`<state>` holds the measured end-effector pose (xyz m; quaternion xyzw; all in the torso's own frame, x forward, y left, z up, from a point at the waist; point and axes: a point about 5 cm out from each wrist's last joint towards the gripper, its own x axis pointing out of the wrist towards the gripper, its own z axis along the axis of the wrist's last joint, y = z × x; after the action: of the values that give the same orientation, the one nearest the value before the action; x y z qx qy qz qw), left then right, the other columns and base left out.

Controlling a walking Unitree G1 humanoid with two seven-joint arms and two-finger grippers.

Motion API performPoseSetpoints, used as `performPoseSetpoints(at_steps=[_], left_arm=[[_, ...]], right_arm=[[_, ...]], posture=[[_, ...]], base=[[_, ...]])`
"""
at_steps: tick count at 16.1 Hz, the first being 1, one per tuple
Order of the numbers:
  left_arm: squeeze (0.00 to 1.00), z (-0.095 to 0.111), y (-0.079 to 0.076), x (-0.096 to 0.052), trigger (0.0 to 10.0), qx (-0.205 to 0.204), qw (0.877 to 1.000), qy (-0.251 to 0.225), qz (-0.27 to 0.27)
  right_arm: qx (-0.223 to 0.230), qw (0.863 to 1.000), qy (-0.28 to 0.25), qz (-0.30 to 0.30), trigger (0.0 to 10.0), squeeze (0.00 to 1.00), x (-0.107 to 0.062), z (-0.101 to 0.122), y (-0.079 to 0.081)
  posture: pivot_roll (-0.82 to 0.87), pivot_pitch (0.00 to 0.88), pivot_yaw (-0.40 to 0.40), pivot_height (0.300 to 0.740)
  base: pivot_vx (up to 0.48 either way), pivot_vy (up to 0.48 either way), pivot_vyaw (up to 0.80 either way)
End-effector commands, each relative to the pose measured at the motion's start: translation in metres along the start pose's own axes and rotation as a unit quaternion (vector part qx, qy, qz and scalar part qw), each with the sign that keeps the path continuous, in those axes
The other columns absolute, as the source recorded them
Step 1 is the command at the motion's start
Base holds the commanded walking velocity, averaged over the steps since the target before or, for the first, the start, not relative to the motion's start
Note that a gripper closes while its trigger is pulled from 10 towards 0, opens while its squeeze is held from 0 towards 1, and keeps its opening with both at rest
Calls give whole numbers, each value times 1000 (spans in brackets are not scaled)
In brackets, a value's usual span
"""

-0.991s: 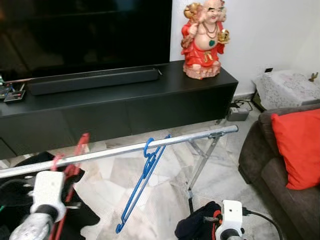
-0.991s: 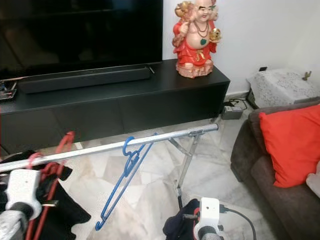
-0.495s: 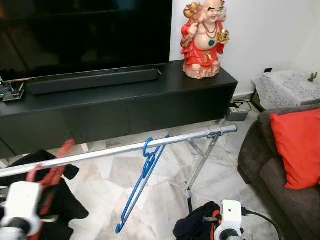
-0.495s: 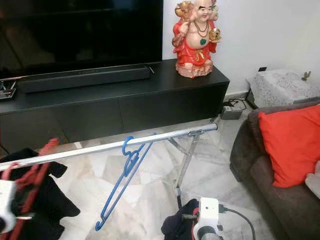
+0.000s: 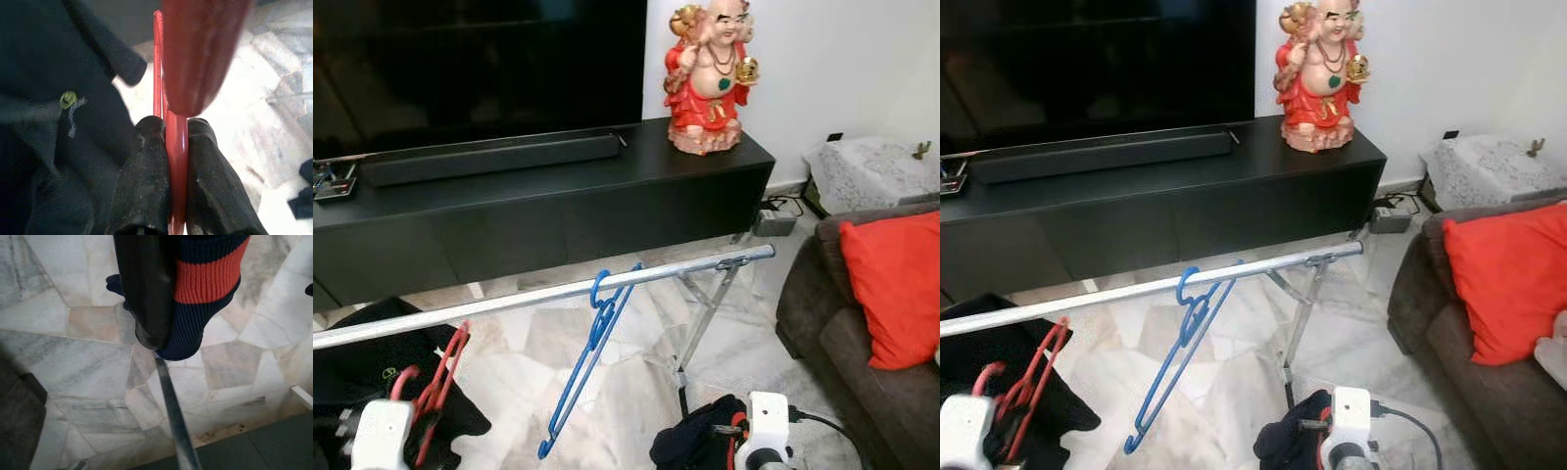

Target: Hang hanger

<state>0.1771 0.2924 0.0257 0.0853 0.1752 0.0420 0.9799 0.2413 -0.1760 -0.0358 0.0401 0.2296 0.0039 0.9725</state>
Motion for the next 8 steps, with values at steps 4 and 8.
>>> performPoseSetpoints(at_steps=[4, 8], left_arm=[[0, -47, -8, -1, 10000, 6, 995, 104, 0], [0, -73, -21, 13, 10000, -21, 981, 192, 11]], right_arm=[[3, 1000, 9, 1, 10000, 0, 0, -3, 4], [0, 1000, 7, -2, 10000, 0, 1, -1, 3]], posture=[[75, 51, 5, 740], [59, 49, 8, 740]], base=[[0, 0, 0], [0, 0, 0]])
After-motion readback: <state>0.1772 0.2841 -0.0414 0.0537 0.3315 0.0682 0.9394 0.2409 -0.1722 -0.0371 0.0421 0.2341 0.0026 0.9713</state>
